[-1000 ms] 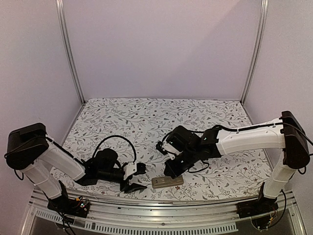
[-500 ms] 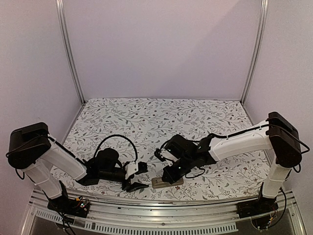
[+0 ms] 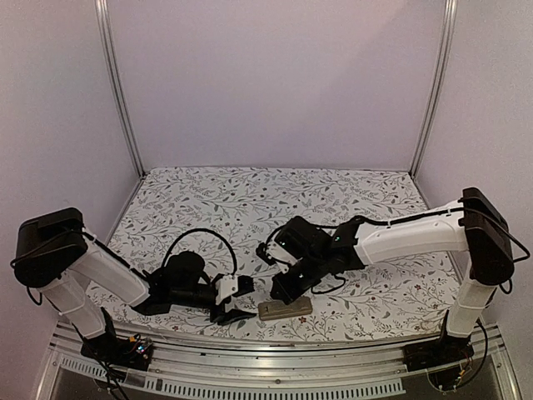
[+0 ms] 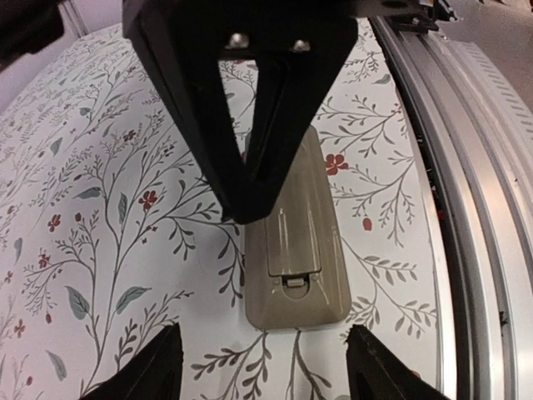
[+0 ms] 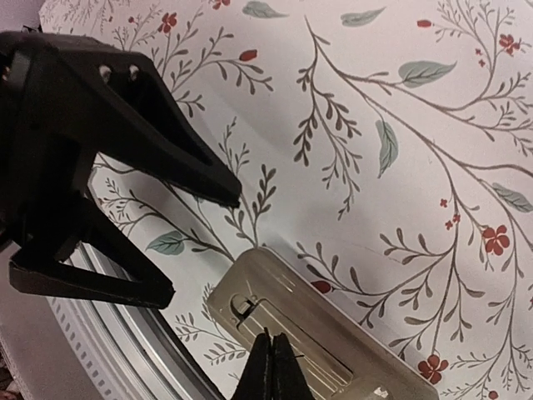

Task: Load the batteries into the remote control
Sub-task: Press the battery cover on the remote control.

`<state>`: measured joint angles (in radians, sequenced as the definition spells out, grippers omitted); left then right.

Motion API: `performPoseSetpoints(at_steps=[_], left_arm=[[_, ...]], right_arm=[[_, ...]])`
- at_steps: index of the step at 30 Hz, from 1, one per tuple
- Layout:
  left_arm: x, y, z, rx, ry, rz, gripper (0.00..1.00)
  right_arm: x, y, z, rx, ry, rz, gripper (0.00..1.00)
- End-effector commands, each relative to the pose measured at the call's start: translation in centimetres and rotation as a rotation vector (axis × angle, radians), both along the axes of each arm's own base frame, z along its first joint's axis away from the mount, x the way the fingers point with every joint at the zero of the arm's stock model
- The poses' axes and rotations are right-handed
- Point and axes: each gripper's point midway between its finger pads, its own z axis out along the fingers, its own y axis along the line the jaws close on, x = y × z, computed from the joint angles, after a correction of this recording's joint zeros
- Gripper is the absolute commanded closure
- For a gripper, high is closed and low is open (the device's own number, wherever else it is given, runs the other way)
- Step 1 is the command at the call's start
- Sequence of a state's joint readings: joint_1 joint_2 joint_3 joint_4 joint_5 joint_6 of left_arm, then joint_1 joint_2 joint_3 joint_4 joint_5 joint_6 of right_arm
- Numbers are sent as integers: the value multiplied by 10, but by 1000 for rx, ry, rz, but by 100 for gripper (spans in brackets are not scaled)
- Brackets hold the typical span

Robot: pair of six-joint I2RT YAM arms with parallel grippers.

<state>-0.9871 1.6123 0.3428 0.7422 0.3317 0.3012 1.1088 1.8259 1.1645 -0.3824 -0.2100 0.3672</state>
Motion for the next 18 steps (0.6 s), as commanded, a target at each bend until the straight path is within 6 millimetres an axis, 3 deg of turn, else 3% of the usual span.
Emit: performPoseSetpoints(at_steps=[1, 7, 11, 18], left_arm=[[-13, -16, 11, -30, -43, -90, 35], [-23, -21, 4, -22, -53, -130, 39], [-21, -22, 1, -16, -58, -129, 40], [-16, -25, -1, -15, -77, -115, 40]], right_arm=[[8, -4, 37, 25, -64, -27, 100], [-10, -42, -3, -118, 27, -85, 100], [-11, -42, -10, -116, 30, -74, 100], [-12, -24, -36, -96, 63, -33, 100]])
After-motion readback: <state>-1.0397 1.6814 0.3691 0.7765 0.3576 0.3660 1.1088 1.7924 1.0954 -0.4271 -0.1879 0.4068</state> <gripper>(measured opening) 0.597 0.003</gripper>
